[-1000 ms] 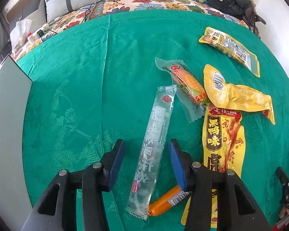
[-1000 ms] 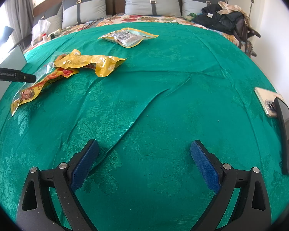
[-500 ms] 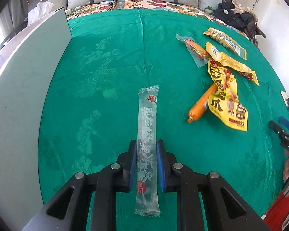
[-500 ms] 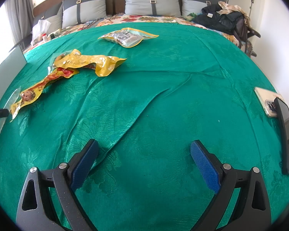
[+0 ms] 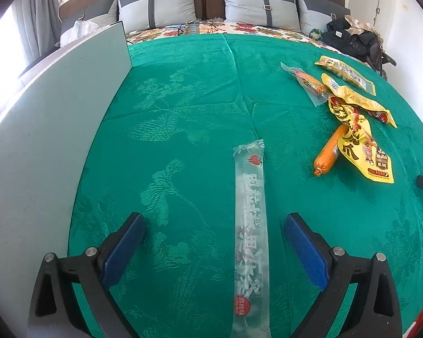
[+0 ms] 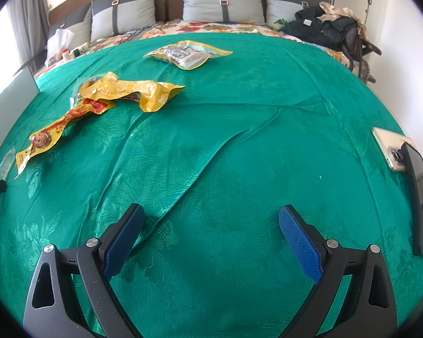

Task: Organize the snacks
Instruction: 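Grasp the clear stick pouch with the left tool, then hold the stick pouch with the left tool while the right tool moves to the yellow chicken-feet bag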

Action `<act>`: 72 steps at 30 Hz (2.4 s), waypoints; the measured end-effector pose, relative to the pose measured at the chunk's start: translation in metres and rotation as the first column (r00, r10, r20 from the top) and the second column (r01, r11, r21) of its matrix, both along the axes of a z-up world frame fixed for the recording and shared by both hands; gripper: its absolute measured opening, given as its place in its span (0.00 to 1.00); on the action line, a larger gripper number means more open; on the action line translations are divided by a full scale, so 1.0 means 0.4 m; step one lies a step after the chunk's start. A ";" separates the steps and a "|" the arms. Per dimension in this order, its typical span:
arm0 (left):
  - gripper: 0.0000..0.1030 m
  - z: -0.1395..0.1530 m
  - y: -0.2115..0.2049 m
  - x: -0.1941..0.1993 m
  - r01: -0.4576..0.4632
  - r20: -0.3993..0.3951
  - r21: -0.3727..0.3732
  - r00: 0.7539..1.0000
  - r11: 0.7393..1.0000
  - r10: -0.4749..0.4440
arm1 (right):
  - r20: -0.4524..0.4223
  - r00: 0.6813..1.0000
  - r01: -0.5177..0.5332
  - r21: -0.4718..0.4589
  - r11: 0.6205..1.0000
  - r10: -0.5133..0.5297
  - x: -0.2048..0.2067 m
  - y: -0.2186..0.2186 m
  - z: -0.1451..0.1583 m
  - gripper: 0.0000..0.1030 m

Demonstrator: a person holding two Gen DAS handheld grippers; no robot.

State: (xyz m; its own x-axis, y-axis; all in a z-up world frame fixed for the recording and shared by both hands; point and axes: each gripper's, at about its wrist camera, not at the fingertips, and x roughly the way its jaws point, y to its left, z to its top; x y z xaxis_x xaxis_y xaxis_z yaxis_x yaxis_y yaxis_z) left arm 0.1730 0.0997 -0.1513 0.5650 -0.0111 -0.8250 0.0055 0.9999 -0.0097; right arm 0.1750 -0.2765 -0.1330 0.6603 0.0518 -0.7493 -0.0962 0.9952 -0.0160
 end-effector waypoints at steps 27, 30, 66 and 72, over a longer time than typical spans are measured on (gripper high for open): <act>1.00 -0.009 -0.001 -0.002 -0.005 0.023 0.002 1.000 1.000 0.005 | -0.316 0.934 0.011 0.490 0.872 0.165 0.232 0.347 0.068 0.91; 1.00 -0.009 -0.001 -0.001 -0.005 0.023 0.002 1.000 1.000 0.005 | -0.386 0.919 0.092 0.401 0.911 0.077 0.304 0.424 0.034 0.91; 1.00 -0.005 0.000 0.001 -0.006 0.023 0.001 1.000 1.000 0.006 | -0.126 0.983 -0.100 0.239 0.966 0.133 0.007 0.199 0.067 0.78; 1.00 -0.006 0.000 0.000 -0.006 0.023 0.001 1.000 1.000 0.006 | -0.153 0.980 -0.135 -0.027 0.990 0.130 0.021 0.356 -0.011 0.88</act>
State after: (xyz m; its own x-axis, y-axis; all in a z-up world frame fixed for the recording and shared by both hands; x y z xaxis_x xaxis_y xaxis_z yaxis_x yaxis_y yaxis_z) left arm 0.1730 0.0996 -0.1538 0.5842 -0.0072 -0.8116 0.0000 1.0000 -0.0089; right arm 0.1832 -0.1343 -0.1372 0.5287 0.1014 -0.8427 -0.2313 0.9725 -0.0281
